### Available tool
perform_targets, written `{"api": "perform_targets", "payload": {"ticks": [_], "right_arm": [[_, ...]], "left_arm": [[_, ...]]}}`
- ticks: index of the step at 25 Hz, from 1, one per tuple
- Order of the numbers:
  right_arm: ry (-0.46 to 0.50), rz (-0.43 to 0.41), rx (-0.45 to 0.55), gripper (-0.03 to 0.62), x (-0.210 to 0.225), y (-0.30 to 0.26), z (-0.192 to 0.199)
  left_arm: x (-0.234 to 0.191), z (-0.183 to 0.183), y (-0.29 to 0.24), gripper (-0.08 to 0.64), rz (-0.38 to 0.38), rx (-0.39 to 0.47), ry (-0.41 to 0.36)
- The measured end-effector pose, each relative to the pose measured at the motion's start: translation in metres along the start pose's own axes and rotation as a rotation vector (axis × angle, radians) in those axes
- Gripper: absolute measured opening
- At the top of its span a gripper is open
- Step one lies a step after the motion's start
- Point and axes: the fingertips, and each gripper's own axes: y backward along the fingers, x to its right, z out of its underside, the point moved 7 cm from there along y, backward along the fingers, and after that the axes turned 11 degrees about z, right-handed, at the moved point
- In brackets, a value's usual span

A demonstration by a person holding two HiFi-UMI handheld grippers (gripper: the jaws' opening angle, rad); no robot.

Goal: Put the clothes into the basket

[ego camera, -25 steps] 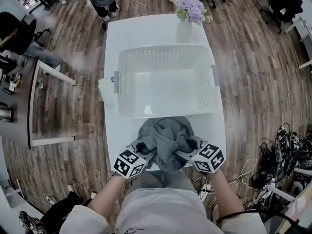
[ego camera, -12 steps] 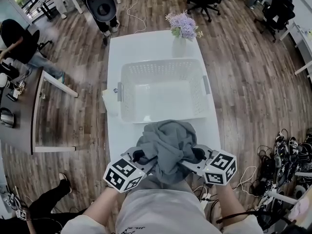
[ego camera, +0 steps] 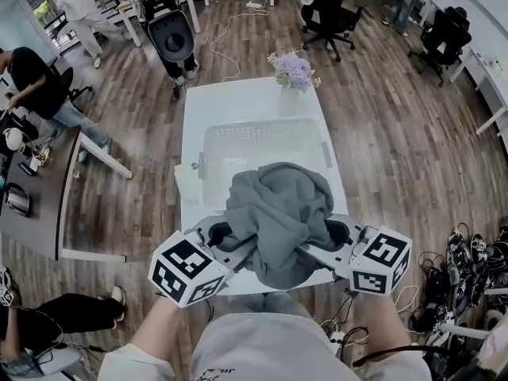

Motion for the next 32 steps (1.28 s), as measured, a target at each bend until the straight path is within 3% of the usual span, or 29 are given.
{"api": "perform_targets", "payload": {"ticks": [16,20,26,30,32], "right_arm": [[0.299,0.063,0.323,0.192,-0.013,0.038,-0.211],[0.352,0.081,0.381,0.192,-0.016,0.048,-0.256],[0.403,0.106,0.406,0.192,-0.018,0.051,-0.268],[0.354,0.100,0.349,0.192,-0.001,0.039,-0.257],[0.310,0.090,0.294,0.192,0.018,0.019,-0.239]], "left_arm": [[0.002,-0.207,0.084,0.132,-0.172,0.182,-0.362],[0.004,-0.250,0.099,0.132,-0.187,0.211,-0.405],[0.001,-0.257,0.103,0.132,-0.202,0.255,-0.415],[-0.012,-0.246,0.090,0.132,-0.216,0.230,-0.376],[-0.033,-0.227,0.073,0.132,-0.208,0.202,-0.318]]}}
